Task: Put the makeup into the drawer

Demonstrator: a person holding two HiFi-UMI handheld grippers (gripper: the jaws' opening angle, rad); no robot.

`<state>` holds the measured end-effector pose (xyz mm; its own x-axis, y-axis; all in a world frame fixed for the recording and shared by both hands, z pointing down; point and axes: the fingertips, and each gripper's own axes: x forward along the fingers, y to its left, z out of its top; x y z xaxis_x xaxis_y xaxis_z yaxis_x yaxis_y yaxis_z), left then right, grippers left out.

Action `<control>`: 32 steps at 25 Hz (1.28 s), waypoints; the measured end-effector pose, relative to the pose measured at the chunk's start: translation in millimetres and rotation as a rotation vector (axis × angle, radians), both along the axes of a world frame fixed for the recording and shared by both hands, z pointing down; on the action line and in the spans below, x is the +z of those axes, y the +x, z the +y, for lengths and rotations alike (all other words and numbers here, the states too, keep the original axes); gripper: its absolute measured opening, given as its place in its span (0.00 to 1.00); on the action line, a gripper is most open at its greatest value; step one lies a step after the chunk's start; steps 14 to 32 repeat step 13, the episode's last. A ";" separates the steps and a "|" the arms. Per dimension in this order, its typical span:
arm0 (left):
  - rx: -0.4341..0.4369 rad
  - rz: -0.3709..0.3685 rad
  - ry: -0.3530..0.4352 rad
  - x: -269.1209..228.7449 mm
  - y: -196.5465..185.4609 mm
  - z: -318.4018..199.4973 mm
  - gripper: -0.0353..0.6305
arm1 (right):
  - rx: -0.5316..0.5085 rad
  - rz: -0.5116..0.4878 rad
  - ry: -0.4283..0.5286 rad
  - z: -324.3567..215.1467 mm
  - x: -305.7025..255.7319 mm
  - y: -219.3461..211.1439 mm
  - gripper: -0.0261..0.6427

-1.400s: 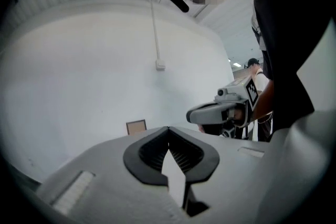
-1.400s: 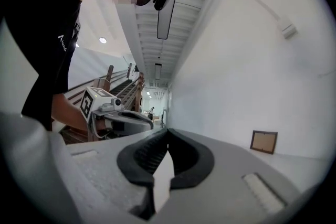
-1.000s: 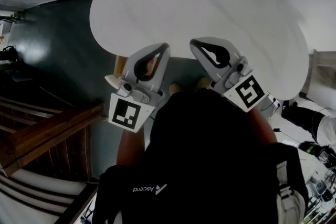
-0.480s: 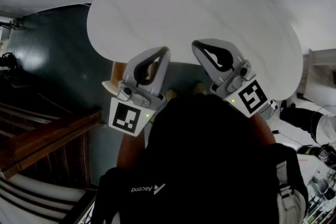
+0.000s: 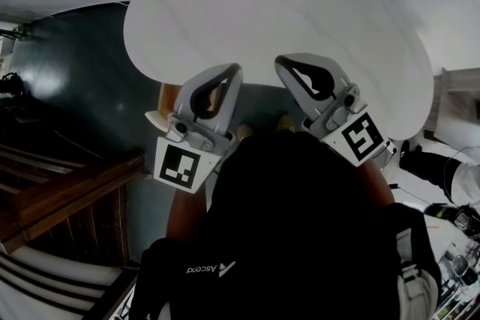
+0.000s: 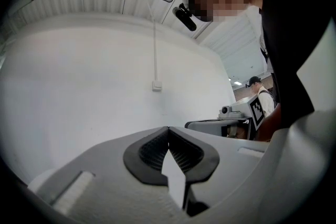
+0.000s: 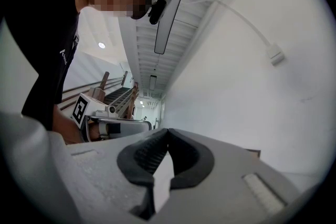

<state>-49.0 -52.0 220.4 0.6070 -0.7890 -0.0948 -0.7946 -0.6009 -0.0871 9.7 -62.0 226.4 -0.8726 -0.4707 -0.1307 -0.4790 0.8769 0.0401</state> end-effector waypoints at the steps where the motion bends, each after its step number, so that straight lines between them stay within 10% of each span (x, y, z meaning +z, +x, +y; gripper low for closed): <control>1: 0.000 -0.001 -0.001 0.1 0.1 0.4 0.07 | 0.000 -0.001 0.000 0.4 0.2 0.1 0.04; 32: 0.008 -0.002 -0.004 1.4 2.4 1.7 0.07 | 0.006 -0.002 -0.004 2.3 3.4 3.5 0.04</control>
